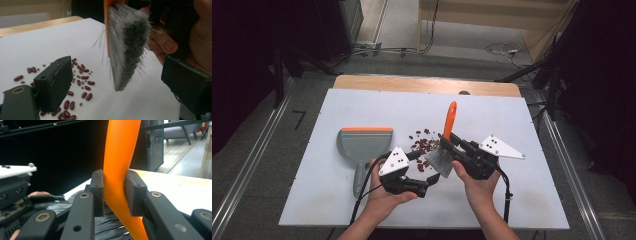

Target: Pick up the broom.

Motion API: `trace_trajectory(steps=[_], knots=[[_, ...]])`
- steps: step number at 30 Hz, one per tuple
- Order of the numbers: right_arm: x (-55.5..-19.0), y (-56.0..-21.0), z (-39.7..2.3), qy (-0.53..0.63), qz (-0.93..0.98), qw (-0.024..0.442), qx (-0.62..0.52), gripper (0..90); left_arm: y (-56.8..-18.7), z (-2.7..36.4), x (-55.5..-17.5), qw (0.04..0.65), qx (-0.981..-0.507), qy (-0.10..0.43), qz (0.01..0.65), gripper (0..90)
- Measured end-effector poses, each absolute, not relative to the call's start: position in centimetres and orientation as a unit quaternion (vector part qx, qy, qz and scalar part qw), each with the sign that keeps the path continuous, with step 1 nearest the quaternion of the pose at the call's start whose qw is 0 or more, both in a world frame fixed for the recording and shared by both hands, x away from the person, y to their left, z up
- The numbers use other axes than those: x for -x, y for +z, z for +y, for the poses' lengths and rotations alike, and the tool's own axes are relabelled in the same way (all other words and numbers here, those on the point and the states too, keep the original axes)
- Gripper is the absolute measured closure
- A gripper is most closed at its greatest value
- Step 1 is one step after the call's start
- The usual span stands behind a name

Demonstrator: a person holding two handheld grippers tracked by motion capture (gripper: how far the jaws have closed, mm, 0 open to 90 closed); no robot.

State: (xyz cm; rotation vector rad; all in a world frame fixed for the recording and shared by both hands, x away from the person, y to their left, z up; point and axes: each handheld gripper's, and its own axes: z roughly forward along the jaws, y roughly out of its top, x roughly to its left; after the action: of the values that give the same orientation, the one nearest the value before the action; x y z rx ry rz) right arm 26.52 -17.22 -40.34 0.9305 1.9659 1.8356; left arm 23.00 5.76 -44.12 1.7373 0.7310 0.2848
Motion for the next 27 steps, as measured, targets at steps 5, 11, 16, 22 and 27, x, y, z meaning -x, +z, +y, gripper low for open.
trace_trajectory(steps=[5,11,16,22,27], knots=[[-25.9,-40.2,-16.5,0.639,0.685,0.15,-0.316,69.4,-44.4,5.1,-22.9,0.569,-0.747,0.125,0.32,24.7],[-25.3,-40.3,-15.8,0.638,0.688,0.15,-0.31,69.4,-44.5,4.7,-22.6,0.562,-0.748,0.143,0.323,50.6],[-25.1,-40.3,-15.5,0.639,0.688,0.151,-0.309,69.4,-44.6,4.7,-22.6,0.559,-0.749,0.14,0.327,68.5],[-25.0,-40.3,-15.4,0.639,0.688,0.155,-0.308,69.3,-44.6,5.1,-22.8,0.56,-0.749,0.136,0.328,82.7],[-25.1,-40.3,-15.1,0.631,0.697,0.162,-0.299,68.3,-44.5,5.5,-22.9,0.557,-0.752,0.135,0.326,85.7]])
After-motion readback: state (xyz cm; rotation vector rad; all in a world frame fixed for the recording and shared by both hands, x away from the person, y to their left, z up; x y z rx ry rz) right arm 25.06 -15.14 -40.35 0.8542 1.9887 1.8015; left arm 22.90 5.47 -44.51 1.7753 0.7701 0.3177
